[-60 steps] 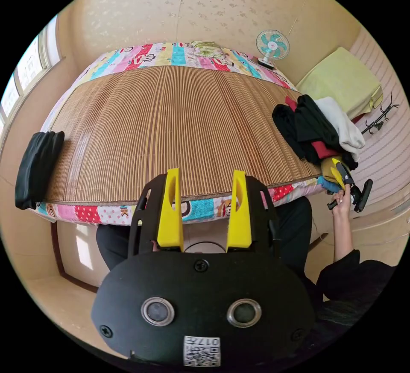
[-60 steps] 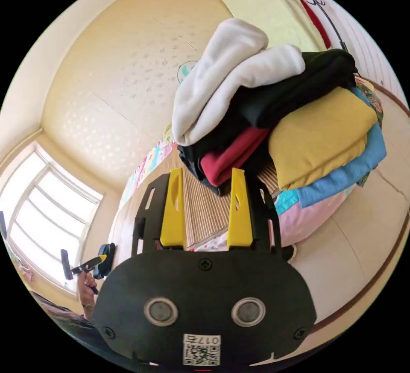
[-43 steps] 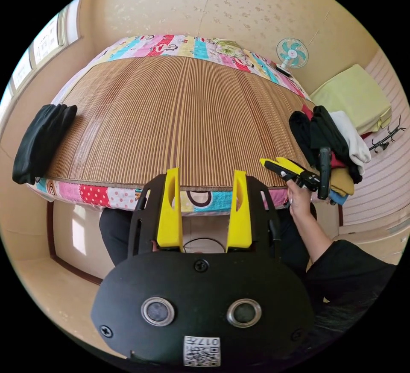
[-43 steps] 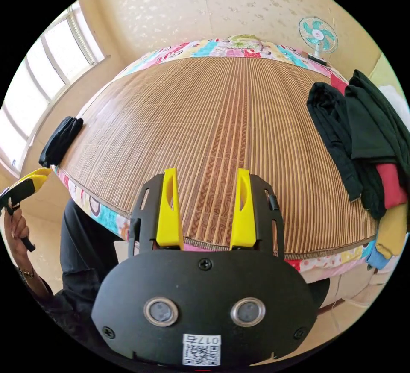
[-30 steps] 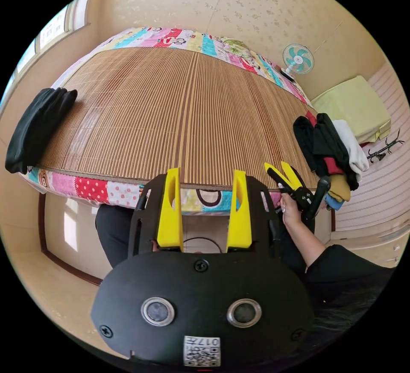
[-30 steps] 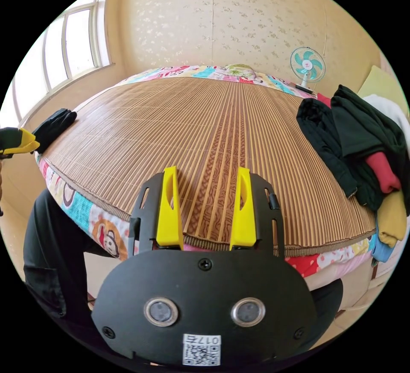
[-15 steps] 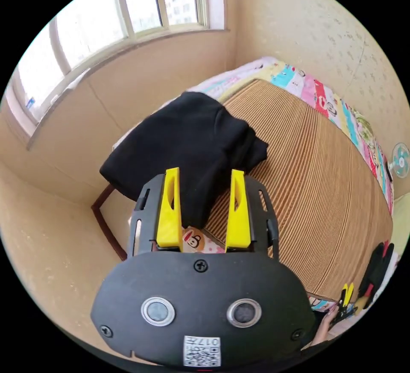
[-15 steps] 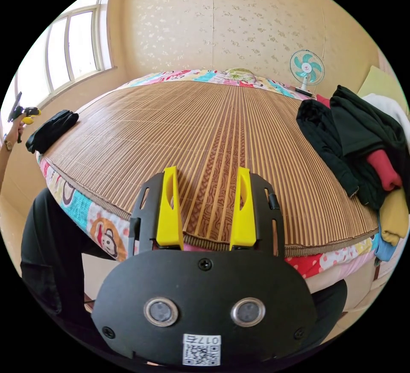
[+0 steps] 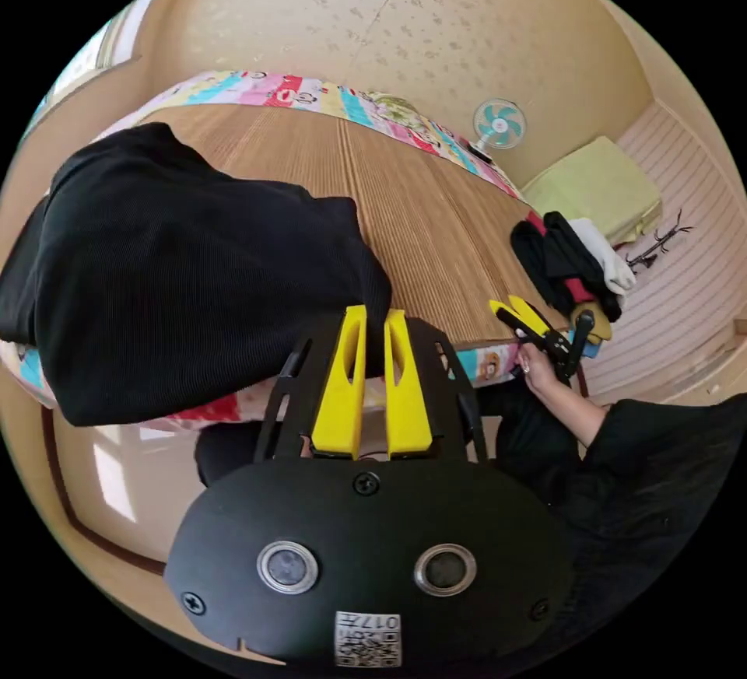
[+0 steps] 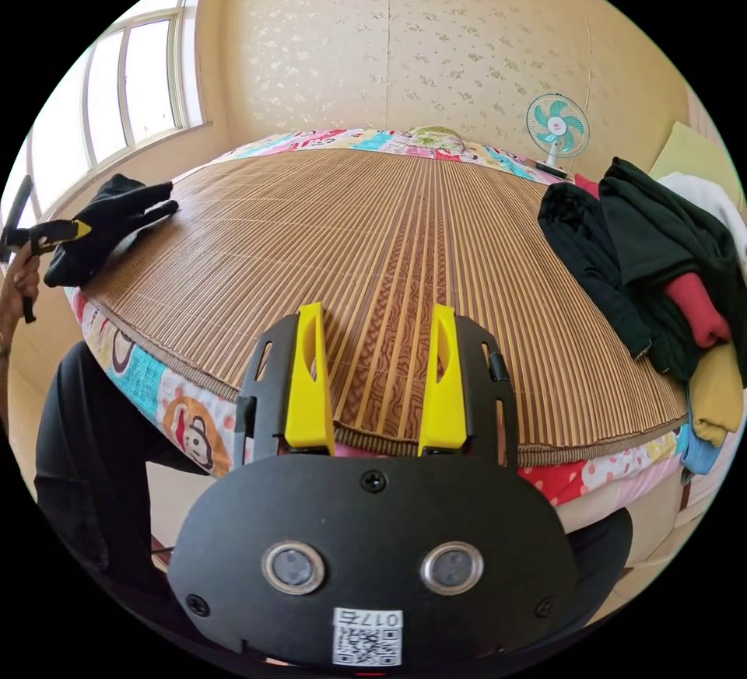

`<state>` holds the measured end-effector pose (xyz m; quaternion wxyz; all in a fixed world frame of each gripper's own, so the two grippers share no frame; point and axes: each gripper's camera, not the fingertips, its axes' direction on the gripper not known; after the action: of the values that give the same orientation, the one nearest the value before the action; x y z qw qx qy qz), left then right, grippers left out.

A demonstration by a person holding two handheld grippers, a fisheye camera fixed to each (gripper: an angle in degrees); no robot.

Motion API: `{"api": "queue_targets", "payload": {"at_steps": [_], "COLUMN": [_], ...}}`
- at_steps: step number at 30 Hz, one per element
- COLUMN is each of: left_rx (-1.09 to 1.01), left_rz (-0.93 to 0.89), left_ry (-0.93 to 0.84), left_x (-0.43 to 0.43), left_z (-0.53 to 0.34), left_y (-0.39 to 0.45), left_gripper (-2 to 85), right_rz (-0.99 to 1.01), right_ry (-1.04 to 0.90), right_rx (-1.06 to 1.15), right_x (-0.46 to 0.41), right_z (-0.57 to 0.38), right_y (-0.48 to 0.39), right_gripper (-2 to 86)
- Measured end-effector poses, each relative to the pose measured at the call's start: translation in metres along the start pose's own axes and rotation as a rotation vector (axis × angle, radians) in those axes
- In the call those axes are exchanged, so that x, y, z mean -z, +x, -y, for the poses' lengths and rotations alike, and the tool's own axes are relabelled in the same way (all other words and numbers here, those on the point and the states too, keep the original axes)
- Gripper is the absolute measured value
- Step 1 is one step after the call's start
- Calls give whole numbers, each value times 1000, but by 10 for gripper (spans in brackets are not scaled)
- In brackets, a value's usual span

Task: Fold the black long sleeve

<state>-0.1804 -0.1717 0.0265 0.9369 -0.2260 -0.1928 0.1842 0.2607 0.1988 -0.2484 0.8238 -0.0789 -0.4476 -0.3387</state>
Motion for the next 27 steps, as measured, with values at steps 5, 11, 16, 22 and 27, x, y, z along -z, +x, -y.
{"api": "queue_targets", "payload": {"at_steps": [5, 11, 16, 22, 27], "left_rx": [-27, -148, -119, -63, -36], "left_rz": [-187, -55, -11, 283, -73], "left_ry": [-137, -44, -84, -309, -76], "left_x": [-27, 20, -22, -154, -41], "left_z": [-72, -19, 57, 43, -20], "left_y": [61, 103, 134, 141, 105], "left_gripper": [65, 120, 141, 122, 42], "right_rz": [1, -1, 5, 27, 105], "right_ry": [5, 10, 9, 24, 59], "right_rx": [-7, -7, -12, -20, -35], "right_x": [3, 9, 16, 31, 50], "right_z": [-4, -9, -14, -27, -44], "right_y": [4, 11, 22, 37, 62], "right_gripper": [182, 181, 181, 179, 163]}}
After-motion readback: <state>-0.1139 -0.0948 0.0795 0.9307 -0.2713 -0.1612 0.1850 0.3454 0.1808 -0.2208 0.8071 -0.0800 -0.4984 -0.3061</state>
